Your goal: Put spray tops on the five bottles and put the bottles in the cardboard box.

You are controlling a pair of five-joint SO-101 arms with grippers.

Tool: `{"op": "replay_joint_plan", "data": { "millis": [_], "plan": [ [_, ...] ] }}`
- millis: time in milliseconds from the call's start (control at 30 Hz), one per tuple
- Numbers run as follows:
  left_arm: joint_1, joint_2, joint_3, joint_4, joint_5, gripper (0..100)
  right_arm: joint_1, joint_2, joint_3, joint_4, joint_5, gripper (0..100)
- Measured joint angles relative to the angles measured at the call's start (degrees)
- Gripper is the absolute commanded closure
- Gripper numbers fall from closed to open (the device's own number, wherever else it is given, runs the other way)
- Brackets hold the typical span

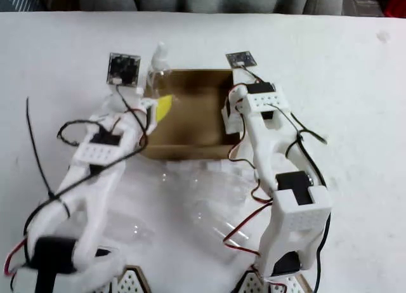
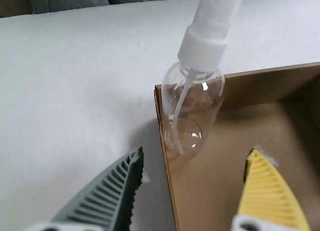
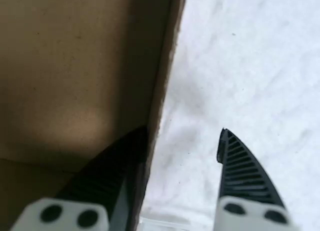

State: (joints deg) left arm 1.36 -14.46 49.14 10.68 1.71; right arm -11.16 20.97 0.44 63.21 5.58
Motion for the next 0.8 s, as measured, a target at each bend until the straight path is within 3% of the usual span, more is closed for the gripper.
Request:
{"op": "replay_joint_plan", "data": {
  "millis": [200,633,800],
  "plan": [
    [-0.53,-12.22,4.48,9.93,0.00,71,0.70,0.00,0.00,0.00,0.00,80.4],
    [-1.14,-26.99,1.41,52.75,0.00,71,1.05,0.00,0.00,0.00,0.00,80.3],
    [-1.23,-29.63,0.62,58.11,-3.43,71,1.05,0.00,0.00,0.00,0.00,80.0]
  ]
}}
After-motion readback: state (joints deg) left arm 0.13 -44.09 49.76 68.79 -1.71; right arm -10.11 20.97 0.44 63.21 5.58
